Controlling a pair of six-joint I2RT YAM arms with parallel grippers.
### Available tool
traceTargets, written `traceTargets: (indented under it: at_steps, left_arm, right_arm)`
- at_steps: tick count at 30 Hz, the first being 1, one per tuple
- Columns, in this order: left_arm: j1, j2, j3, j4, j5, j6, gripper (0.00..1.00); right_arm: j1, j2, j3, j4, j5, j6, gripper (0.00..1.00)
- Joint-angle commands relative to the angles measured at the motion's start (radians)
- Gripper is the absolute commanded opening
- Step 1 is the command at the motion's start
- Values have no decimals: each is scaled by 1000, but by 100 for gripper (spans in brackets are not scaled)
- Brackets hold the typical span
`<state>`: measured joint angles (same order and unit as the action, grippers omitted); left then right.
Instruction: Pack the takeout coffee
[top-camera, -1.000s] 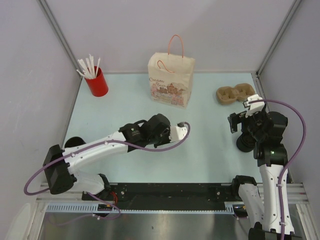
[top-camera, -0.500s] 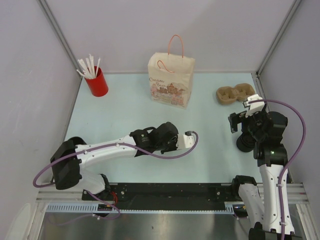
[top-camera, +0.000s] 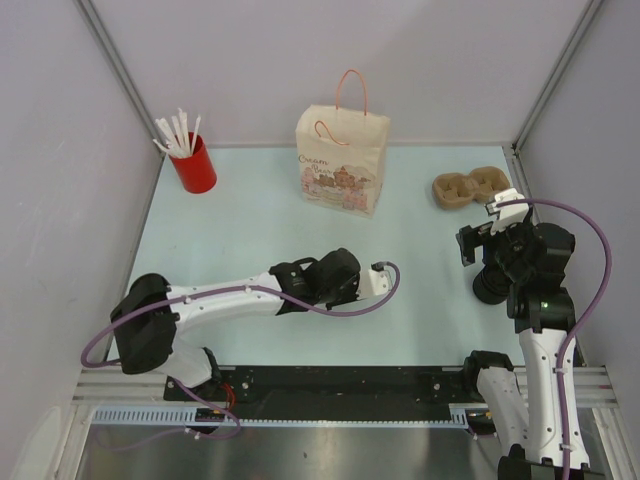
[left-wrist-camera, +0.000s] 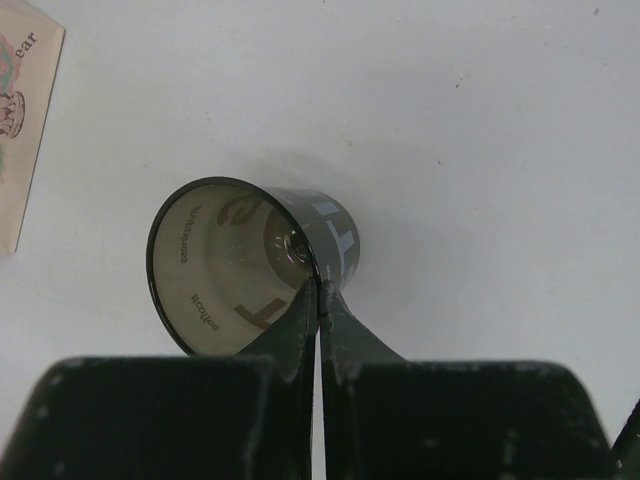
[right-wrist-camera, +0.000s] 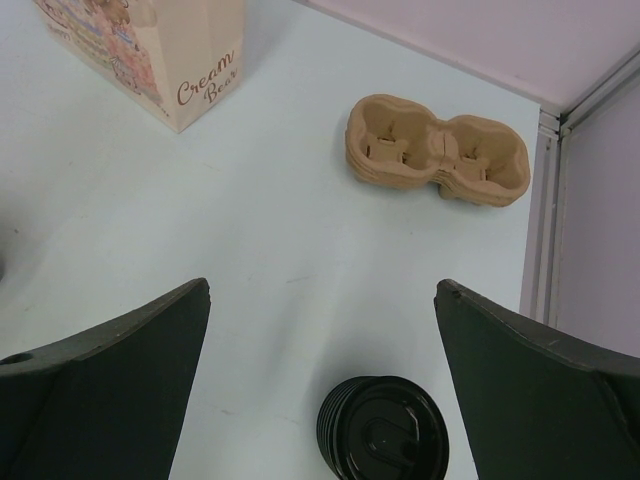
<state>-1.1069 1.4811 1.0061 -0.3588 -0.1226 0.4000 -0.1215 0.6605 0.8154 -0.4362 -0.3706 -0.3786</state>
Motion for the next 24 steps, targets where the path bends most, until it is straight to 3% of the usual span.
traceTargets:
  at_steps: [1, 7, 11, 18, 24]
  left_arm:
    - [-5, 2, -11, 63, -31, -27, 0]
    - [-7, 8, -4, 46, -28, -26, 3]
    - [-7, 13, 3, 32, -23, -21, 16]
    - [-7, 5, 11, 20, -22, -16, 29]
    - [-7, -50, 34, 0, -40, 2, 47]
  right_arm:
    - [5, -7, -4, 33, 10, -13, 100]
    - [5, -6, -4, 31, 10, -14, 100]
    - [5, -6, -4, 30, 10, -14, 100]
    - [3, -7, -4, 30, 10, -14, 100]
    - [2, -2, -4, 30, 7, -14, 100]
